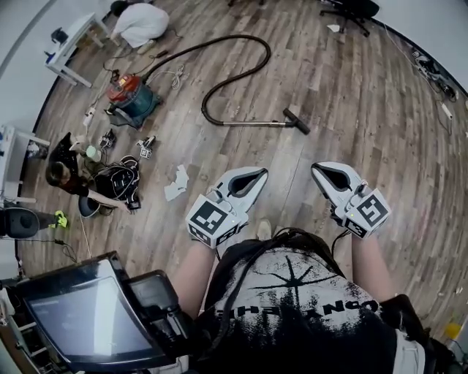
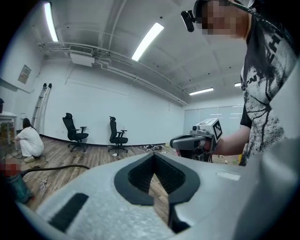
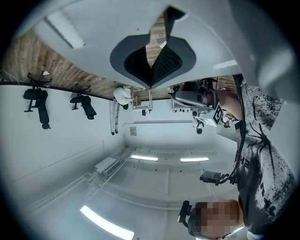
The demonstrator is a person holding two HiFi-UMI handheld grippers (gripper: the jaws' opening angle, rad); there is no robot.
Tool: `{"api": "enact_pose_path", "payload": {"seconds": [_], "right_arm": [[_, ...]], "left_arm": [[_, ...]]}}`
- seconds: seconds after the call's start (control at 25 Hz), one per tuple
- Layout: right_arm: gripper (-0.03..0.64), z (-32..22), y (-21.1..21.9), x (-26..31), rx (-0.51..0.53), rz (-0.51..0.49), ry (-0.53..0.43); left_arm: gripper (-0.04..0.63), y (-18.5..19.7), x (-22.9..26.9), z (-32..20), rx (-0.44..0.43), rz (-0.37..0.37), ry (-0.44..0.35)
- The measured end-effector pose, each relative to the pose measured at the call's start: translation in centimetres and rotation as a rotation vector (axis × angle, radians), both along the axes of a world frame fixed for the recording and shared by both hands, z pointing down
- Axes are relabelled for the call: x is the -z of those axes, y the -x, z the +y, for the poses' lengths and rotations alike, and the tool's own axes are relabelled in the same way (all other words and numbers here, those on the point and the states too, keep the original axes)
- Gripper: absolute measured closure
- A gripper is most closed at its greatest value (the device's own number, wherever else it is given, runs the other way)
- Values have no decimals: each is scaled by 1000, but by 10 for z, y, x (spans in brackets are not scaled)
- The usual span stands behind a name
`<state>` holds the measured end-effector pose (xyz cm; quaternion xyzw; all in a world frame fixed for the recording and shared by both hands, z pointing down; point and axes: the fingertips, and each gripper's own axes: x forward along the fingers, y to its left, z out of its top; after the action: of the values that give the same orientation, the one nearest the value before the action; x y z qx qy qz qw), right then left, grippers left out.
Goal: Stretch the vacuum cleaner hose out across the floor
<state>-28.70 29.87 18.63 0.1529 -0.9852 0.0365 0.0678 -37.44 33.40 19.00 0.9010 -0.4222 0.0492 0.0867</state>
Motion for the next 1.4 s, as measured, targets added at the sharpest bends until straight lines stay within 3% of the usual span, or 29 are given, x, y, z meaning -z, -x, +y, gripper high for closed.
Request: {"api": "enact_pose_path", "payload": {"seconds": [0.68, 0.96, 1.4], "right_arm": [[609, -83, 34, -14, 2, 25, 33], [609, -169, 59, -4, 95, 13, 28], [609, -324, 80, 15, 276, 20, 29]], "left_arm": [[595, 31, -22, -86, -18, 28, 54], [595, 44, -15, -163, 53, 22, 57], [595, 63, 2, -296, 237, 50, 66]]}}
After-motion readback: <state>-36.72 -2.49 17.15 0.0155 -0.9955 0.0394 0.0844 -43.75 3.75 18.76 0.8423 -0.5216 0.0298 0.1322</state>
